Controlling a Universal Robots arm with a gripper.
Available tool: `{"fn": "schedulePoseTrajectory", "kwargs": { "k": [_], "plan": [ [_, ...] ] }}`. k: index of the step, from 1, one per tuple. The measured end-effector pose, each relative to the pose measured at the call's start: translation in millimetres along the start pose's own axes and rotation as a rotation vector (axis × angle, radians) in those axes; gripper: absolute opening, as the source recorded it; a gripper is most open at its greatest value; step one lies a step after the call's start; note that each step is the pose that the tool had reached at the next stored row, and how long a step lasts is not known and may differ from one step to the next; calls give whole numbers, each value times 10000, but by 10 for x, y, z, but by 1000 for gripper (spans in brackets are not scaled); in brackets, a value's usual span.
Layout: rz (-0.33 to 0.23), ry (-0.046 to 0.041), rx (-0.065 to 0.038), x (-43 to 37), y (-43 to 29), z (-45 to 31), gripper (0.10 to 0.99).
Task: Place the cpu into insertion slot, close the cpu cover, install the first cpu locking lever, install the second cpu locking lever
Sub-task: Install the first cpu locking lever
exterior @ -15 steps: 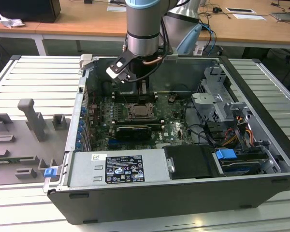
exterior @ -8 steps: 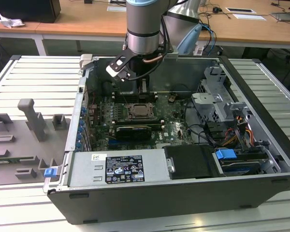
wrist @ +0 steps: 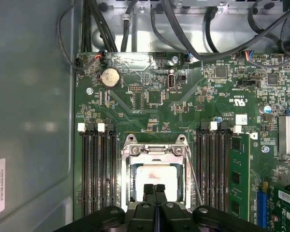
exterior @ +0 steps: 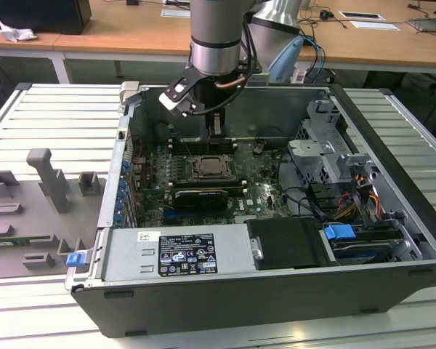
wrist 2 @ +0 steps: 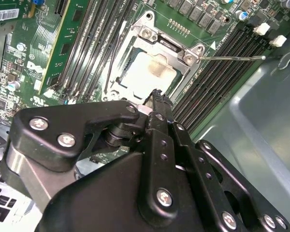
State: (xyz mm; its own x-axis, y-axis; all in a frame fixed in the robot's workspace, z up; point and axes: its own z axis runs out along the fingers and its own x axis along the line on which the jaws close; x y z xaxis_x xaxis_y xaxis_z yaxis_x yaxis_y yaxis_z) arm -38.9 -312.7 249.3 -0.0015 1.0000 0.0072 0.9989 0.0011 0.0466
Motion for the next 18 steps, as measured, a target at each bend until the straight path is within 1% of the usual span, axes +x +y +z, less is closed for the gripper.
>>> {"fn": "schedulePoseTrajectory", "kwargs": {
  "k": [18],
  "plan": [
    [0,-1,0,0,3,-69,106]
  ]
}}
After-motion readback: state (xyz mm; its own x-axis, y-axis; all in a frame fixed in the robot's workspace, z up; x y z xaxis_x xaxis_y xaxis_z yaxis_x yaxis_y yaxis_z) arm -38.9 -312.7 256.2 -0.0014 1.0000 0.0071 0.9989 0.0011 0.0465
